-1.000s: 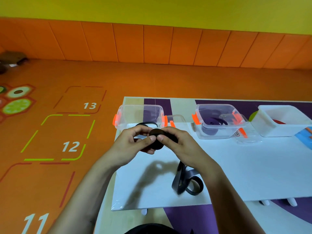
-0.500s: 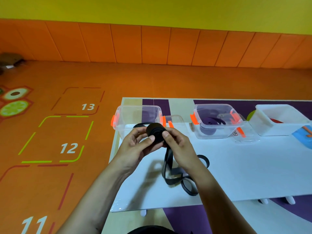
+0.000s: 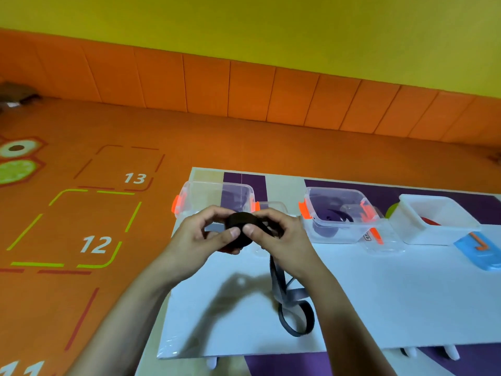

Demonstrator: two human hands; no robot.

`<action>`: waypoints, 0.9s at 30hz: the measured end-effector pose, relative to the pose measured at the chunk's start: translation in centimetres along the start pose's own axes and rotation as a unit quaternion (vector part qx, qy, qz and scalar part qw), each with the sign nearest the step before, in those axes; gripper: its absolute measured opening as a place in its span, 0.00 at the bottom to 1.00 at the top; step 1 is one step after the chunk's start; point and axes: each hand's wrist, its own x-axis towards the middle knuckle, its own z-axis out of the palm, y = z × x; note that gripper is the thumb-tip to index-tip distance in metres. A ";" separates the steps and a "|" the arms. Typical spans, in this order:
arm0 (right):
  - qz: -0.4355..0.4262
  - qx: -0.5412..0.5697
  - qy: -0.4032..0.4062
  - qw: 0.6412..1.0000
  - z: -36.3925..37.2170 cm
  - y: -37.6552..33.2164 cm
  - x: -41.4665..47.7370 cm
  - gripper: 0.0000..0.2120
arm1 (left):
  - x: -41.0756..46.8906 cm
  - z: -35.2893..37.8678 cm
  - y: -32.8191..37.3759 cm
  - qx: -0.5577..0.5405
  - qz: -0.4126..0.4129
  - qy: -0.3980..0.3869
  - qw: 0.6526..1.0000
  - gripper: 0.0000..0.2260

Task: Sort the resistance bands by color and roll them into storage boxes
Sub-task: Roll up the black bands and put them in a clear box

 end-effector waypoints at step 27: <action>0.021 -0.018 -0.017 0.999 0.8 1.0 -0.5 0.09 | -0.8 0.2 -0.7 0.001 0.000 0.027 1.000 0.16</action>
